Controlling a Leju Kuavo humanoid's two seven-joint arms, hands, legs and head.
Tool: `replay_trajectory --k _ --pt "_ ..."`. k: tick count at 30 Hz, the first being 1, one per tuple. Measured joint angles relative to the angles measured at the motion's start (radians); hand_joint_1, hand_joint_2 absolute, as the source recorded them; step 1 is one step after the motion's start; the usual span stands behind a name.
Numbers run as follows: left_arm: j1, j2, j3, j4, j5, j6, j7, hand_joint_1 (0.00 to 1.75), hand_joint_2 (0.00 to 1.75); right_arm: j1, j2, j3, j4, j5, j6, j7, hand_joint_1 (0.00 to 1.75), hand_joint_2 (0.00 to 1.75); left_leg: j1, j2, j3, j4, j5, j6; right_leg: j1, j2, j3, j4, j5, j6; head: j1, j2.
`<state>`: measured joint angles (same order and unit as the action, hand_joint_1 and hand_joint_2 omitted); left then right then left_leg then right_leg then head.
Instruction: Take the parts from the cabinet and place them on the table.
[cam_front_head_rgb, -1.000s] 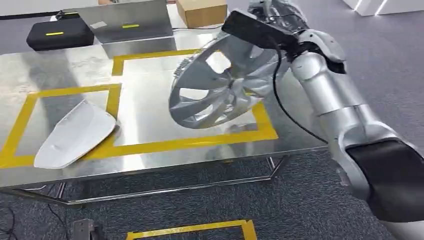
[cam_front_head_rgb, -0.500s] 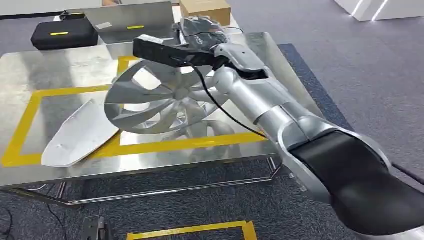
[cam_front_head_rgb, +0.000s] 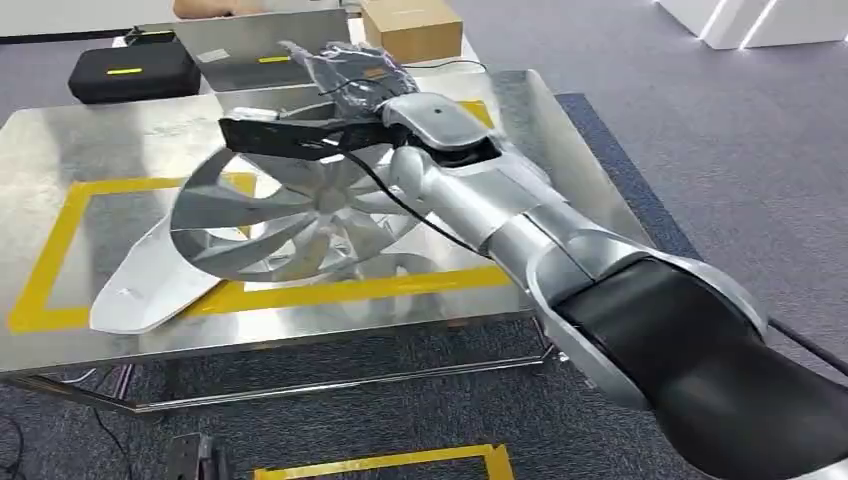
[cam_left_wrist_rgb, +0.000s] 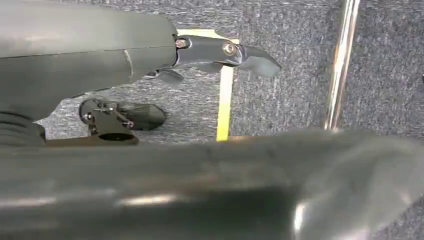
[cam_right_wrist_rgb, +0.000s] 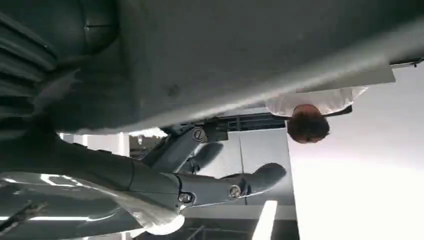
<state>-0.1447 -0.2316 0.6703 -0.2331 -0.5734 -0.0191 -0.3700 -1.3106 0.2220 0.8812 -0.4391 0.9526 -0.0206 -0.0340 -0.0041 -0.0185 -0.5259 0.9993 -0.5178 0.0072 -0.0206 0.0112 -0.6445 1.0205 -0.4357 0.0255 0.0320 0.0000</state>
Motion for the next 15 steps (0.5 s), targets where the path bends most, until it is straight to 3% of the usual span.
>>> replay_trajectory --k 6,10,15 --pt "-0.001 -0.003 -0.003 0.0 0.007 -0.006 -0.008 0.0 0.0 -0.014 0.011 0.058 0.009 0.139 -0.041 -0.044 0.0 0.0 0.0 0.0 0.001 0.0 0.0 0.0 0.0 0.0 0.001 0.0 0.0 0.0 0.0 0.0" --pt "-0.002 -0.01 -0.005 0.0 0.006 -0.006 0.003 0.0 0.0 -0.017 0.014 0.138 0.009 0.236 -0.174 -0.045 0.0 0.0 0.0 0.0 0.001 0.0 0.0 0.0 0.0 0.0 0.001 0.0 0.0 0.0 0.0 0.0" --pt "-0.001 -0.019 -0.019 0.0 -0.01 -0.016 0.019 0.0 0.0 -0.012 0.013 0.161 0.004 0.301 -0.356 0.027 0.0 0.0 0.0 0.0 0.001 0.0 0.0 0.0 0.0 0.0 0.001 0.0 0.0 0.0 0.0 0.0"
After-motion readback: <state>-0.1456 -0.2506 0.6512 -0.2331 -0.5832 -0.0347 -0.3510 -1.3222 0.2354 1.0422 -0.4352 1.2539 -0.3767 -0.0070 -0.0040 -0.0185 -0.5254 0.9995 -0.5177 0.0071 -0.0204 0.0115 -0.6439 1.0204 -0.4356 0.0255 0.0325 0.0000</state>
